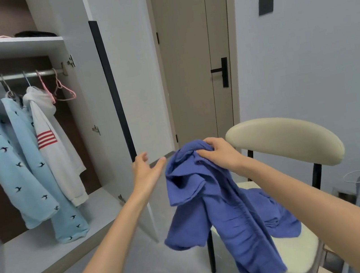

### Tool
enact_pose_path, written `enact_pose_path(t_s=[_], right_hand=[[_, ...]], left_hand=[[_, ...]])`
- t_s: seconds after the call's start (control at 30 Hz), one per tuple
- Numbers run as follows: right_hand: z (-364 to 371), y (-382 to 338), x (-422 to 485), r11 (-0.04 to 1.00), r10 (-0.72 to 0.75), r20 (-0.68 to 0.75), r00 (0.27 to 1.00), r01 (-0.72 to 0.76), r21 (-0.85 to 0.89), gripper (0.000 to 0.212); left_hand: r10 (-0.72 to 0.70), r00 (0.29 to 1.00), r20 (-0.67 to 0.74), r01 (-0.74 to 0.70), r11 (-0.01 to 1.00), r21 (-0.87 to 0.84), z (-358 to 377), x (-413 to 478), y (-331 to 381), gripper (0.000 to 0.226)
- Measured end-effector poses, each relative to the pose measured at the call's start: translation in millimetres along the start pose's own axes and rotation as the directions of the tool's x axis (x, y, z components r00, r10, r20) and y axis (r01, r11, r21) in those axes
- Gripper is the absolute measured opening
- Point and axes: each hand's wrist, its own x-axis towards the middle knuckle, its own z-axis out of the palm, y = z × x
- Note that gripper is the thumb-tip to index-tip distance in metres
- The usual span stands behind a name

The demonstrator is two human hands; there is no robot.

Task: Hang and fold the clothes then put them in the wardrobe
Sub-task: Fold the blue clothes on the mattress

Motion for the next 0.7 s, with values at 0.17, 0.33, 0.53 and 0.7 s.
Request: enact_pose_path(t_s=[0.17, 0.33, 0.53, 0.7], right_hand=[[1.1, -7.6, 3.9, 0.99, 0.069, 0.048, 0.996, -0.074, 0.121, 0.022], [4.7, -12.2, 5.2, 0.955, 0.14, 0.103, 0.985, -0.162, 0.25, 0.019], [15.9, -18.5, 7.3, 0.957, 0.195, 0.169, 0.966, -0.225, 0.182, 0.035], [24.6, -23.1, 9.9, 0.923, 0.245, 0.278, 0.929, -0.311, 0.225, 0.032]], left_hand=[[0.483, 0.818, 0.313, -0.559, 0.794, 0.239, -4.1, -17.0, 8.8, 0.04], [0.591, 0.775, 0.222, -0.63, 0.703, 0.329, 1.7, -19.8, 10.5, 0.028], [0.658, 0.726, 0.201, -0.68, 0.641, 0.357, 1.4, -24.0, 14.5, 0.028], [0.718, 0.648, 0.254, -0.75, 0.545, 0.374, -11.7, -22.2, 11.8, 0.017]])
